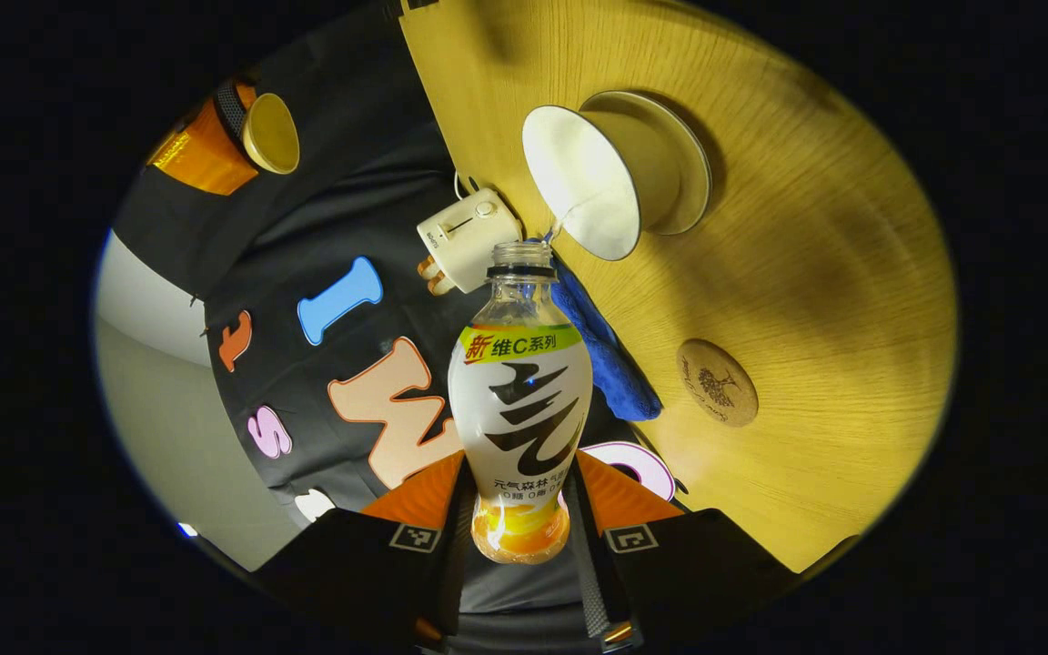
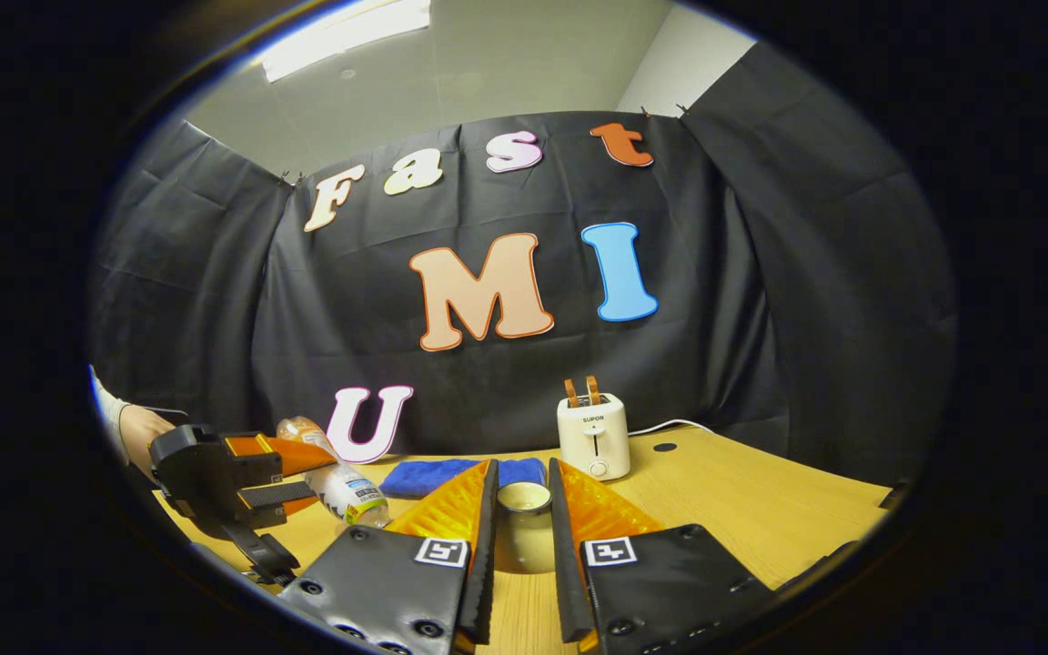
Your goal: Open the teacup lid with one hand, grasp the water bottle and pour water into the teacup with the other hand; after pouring, place the water bottle on the coaster and then close the teacup lid.
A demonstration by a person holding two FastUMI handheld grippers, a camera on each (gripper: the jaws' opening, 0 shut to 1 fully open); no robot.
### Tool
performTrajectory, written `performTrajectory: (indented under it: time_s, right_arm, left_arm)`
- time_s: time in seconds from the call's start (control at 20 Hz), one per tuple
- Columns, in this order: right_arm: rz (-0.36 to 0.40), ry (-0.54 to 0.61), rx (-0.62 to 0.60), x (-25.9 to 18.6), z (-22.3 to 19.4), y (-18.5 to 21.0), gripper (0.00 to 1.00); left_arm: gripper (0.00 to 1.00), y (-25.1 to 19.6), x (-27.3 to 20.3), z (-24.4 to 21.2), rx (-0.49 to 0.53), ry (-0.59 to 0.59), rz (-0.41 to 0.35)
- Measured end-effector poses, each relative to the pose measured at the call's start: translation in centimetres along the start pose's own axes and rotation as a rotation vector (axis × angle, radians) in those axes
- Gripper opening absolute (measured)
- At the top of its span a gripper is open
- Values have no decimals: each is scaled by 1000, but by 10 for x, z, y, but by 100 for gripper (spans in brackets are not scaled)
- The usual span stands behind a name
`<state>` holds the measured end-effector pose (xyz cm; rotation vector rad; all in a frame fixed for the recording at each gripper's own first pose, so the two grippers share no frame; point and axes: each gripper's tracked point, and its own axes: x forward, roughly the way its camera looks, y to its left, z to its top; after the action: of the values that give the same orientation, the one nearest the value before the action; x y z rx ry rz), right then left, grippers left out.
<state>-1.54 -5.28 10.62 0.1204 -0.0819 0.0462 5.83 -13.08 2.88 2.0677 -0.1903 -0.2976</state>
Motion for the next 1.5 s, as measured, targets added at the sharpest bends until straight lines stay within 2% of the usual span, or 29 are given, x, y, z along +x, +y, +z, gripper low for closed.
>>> performTrajectory:
  time_s: [0.55,0.8,0.9,1.1,1.3,1.45,1.5]
  right_arm:
    - [4,7,-6,0,-2,2,34]
    - [4,10,-3,1,-4,2,32]
    - [6,14,-3,2,-5,3,33]
    - [19,28,2,4,-11,8,30]
    - [26,44,-7,6,-18,12,34]
    - [33,48,-9,6,-19,16,32]
    - [36,50,-8,7,-20,17,34]
  left_arm:
    - [50,-1,0,0,-2,4,-27]
    - [50,-6,-1,4,-48,-13,-65]
    - [50,-9,1,3,-106,-23,-98]
    - [50,-30,-1,14,-316,-50,-180]
    - [50,-54,-14,33,-417,-76,-230]
    - [50,-60,-20,40,-535,-103,-250]
    - [51,-60,-21,41,-583,-109,-254]
